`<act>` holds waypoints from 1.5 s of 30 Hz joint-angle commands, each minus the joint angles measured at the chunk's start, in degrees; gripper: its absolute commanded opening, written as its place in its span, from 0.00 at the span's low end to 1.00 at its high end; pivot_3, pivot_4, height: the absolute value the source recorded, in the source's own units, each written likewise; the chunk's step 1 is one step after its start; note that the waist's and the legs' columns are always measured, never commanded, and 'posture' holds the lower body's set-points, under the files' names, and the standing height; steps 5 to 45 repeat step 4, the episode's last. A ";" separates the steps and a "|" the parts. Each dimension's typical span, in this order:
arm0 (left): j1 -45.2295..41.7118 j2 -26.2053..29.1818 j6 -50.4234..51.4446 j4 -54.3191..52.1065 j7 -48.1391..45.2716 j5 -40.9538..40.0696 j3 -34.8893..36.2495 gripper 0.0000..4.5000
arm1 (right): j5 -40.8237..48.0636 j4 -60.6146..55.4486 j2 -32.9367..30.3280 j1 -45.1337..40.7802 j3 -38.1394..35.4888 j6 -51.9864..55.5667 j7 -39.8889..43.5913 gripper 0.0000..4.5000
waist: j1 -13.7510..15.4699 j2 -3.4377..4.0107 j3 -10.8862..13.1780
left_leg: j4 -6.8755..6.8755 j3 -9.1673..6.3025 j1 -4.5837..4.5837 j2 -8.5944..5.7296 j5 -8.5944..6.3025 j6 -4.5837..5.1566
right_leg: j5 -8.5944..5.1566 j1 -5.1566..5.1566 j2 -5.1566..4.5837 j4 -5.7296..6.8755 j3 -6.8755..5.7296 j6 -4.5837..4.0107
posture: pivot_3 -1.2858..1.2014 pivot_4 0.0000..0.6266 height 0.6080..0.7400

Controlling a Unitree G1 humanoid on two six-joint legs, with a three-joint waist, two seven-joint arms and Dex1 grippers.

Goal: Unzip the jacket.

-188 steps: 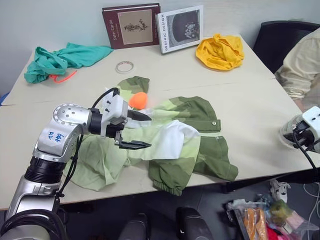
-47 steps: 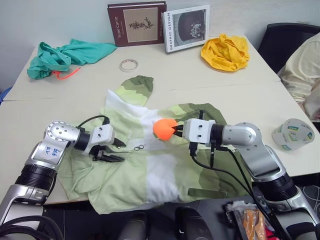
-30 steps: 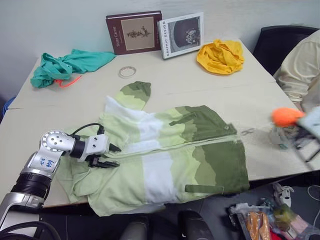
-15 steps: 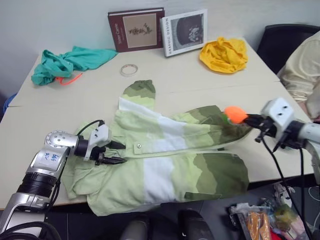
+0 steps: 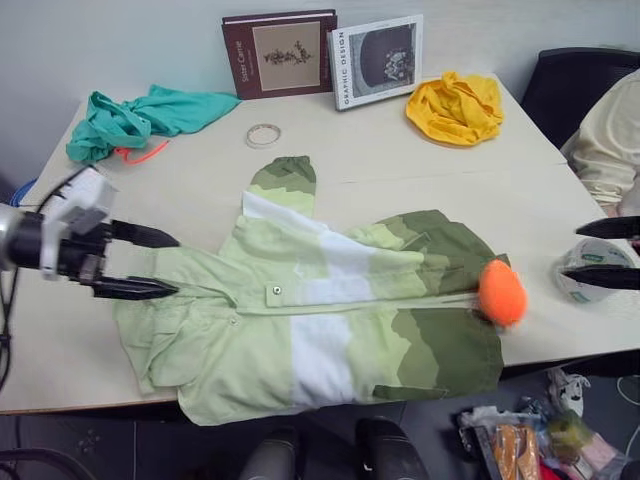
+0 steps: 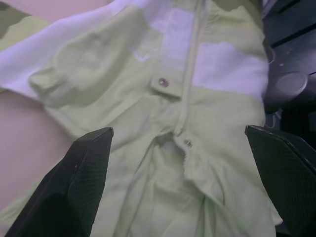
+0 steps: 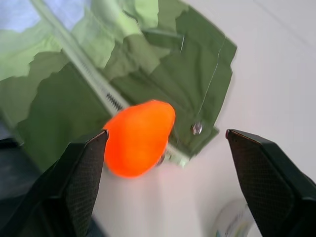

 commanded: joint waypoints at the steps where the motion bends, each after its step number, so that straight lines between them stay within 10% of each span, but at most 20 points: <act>1: 1.81 3.71 -2.45 1.89 -4.74 -0.02 4.07 1.00 | 4.20 2.33 -3.68 4.54 -7.33 2.18 4.76 0.84 | -0.03 0.00 0.00 | -0.06 0.05 0.01 0.00 0.01 0.01 | 0.00 -0.04 -0.01 0.01 0.05 0.00 | 0.52 0.24 1.00; 45: 4.37 4.27 -4.54 1.79 -3.16 0.24 5.57 1.00 | 4.66 1.93 -2.03 5.61 -9.86 3.06 3.90 0.84 | -0.10 0.00 0.00 | -0.16 0.16 0.02 0.00 0.01 0.01 | 0.00 -0.11 -0.01 0.02 0.16 0.00 | 0.52 0.24 1.00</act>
